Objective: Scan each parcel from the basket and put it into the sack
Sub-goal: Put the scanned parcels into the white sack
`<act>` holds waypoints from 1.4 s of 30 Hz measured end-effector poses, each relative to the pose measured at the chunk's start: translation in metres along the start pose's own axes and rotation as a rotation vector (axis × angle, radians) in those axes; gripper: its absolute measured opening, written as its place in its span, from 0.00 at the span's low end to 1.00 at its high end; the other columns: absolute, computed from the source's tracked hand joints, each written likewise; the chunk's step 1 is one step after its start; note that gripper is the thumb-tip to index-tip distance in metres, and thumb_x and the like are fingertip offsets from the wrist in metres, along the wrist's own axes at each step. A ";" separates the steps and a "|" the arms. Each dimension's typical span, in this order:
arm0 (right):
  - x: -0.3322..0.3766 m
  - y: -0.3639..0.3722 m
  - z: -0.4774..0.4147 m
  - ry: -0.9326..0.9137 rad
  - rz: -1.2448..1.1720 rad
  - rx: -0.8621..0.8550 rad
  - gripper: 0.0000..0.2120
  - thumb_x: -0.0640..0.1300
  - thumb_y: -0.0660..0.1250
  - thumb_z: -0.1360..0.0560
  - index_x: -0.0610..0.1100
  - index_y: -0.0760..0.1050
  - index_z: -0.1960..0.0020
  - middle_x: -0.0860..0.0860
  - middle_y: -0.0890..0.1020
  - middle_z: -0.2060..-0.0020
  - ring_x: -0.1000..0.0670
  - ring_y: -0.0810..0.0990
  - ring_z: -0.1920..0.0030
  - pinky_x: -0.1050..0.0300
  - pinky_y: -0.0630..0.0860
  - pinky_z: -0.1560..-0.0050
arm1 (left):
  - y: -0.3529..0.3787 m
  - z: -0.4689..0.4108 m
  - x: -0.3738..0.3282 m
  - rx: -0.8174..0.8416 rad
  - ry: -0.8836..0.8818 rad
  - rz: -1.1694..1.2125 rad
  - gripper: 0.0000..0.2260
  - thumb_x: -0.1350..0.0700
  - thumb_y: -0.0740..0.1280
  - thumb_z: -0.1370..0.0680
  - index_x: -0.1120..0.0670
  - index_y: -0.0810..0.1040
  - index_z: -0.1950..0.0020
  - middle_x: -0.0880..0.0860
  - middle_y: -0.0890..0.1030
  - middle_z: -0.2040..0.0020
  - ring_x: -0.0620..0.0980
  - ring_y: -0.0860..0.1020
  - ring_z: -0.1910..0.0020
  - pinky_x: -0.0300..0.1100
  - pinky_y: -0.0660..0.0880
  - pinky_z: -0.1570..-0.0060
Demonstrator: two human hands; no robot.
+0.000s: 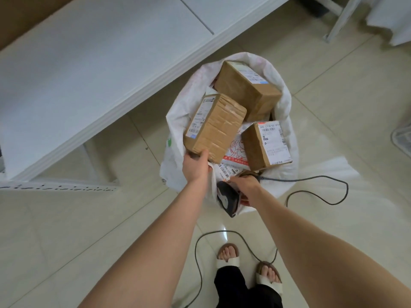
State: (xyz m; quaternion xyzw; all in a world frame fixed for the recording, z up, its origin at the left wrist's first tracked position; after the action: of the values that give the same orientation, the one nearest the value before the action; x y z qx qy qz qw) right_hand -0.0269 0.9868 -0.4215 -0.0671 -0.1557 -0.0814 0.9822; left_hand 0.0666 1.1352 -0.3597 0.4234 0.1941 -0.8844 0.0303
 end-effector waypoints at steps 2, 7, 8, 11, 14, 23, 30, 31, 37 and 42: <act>0.005 -0.003 -0.006 -0.044 0.016 -0.043 0.12 0.42 0.62 0.20 0.41 0.73 0.38 0.42 0.80 0.46 0.40 0.79 0.44 0.43 0.79 0.43 | 0.000 0.000 0.002 -0.020 0.008 0.020 0.21 0.50 0.70 0.29 0.49 0.76 0.36 0.49 0.82 0.44 0.52 0.80 0.46 0.53 0.77 0.43; 0.004 -0.003 -0.022 -0.054 -0.050 -0.021 0.12 0.33 0.57 0.20 0.42 0.74 0.41 0.45 0.77 0.54 0.39 0.78 0.46 0.43 0.79 0.44 | 0.009 -0.002 0.000 -0.009 0.059 0.013 0.26 0.53 0.72 0.29 0.51 0.71 0.32 0.50 0.80 0.40 0.51 0.79 0.43 0.53 0.75 0.40; 0.003 -0.002 -0.025 -0.056 -0.075 -0.012 0.11 0.33 0.58 0.21 0.41 0.74 0.42 0.45 0.77 0.55 0.40 0.78 0.46 0.44 0.78 0.43 | 0.011 -0.001 -0.002 0.015 0.082 -0.018 0.28 0.54 0.73 0.29 0.52 0.69 0.31 0.50 0.79 0.38 0.50 0.78 0.42 0.50 0.74 0.38; 0.002 0.006 -0.021 0.014 -0.146 0.065 0.02 0.38 0.62 0.21 0.42 0.72 0.53 0.47 0.77 0.61 0.45 0.78 0.53 0.55 0.80 0.52 | 0.018 0.007 -0.004 0.088 0.150 -0.153 0.31 0.57 0.74 0.28 0.54 0.66 0.28 0.51 0.78 0.39 0.45 0.76 0.48 0.38 0.71 0.44; 0.000 0.010 -0.021 0.038 -0.164 0.083 0.06 0.41 0.70 0.24 0.41 0.75 0.50 0.43 0.82 0.53 0.42 0.81 0.50 0.48 0.79 0.45 | 0.019 0.015 -0.003 0.111 0.178 -0.202 0.34 0.59 0.74 0.30 0.52 0.64 0.27 0.49 0.78 0.39 0.45 0.77 0.48 0.35 0.70 0.47; -0.003 -0.004 -0.010 0.006 -0.326 0.033 0.06 0.32 0.65 0.27 0.42 0.72 0.59 0.43 0.79 0.58 0.43 0.80 0.53 0.47 0.78 0.42 | 0.001 0.030 0.006 0.126 0.178 -0.393 0.25 0.54 0.73 0.29 0.52 0.71 0.34 0.52 0.74 0.39 0.49 0.76 0.50 0.39 0.70 0.51; 0.023 -0.023 0.073 0.001 -0.579 0.164 0.18 0.35 0.62 0.25 0.49 0.72 0.38 0.42 0.78 0.45 0.41 0.80 0.46 0.47 0.80 0.48 | -0.022 0.079 -0.029 0.043 0.041 -0.414 0.06 0.52 0.63 0.22 0.54 0.73 0.53 0.51 0.77 0.53 0.53 0.77 0.50 0.40 0.69 0.58; 0.030 -0.027 0.083 -0.049 -0.624 0.155 0.20 0.34 0.62 0.24 0.52 0.71 0.36 0.42 0.77 0.46 0.42 0.79 0.47 0.48 0.80 0.49 | -0.016 0.084 -0.035 0.124 -0.019 -0.401 0.09 0.48 0.64 0.22 0.53 0.74 0.51 0.50 0.77 0.53 0.53 0.77 0.49 0.43 0.72 0.54; 0.068 -0.057 0.132 -0.271 -0.732 0.082 0.36 0.28 0.62 0.24 0.60 0.63 0.26 0.46 0.76 0.45 0.45 0.80 0.49 0.42 0.78 0.41 | 0.015 0.116 -0.078 0.530 -0.155 -0.563 0.27 0.37 0.66 0.26 0.51 0.72 0.33 0.52 0.78 0.40 0.52 0.75 0.41 0.49 0.74 0.45; 0.084 -0.074 0.162 -0.332 -0.746 0.121 0.37 0.29 0.62 0.24 0.61 0.61 0.24 0.42 0.75 0.36 0.47 0.80 0.51 0.58 0.79 0.65 | 0.035 0.137 -0.107 0.622 -0.163 -0.599 0.26 0.41 0.71 0.28 0.54 0.72 0.36 0.54 0.80 0.45 0.55 0.78 0.46 0.50 0.79 0.49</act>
State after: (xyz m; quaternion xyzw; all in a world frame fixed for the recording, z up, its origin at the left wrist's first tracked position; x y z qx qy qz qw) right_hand -0.0089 0.9285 -0.2339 0.0398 -0.3300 -0.4105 0.8491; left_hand 0.0412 1.0408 -0.2118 0.2663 0.0296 -0.9010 -0.3411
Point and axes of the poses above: each hand's wrist, its own z-axis away from the middle knuckle, its own y-axis out of the palm, x = y × z, the point moved 7 cm from there along -z, towards the middle knuckle
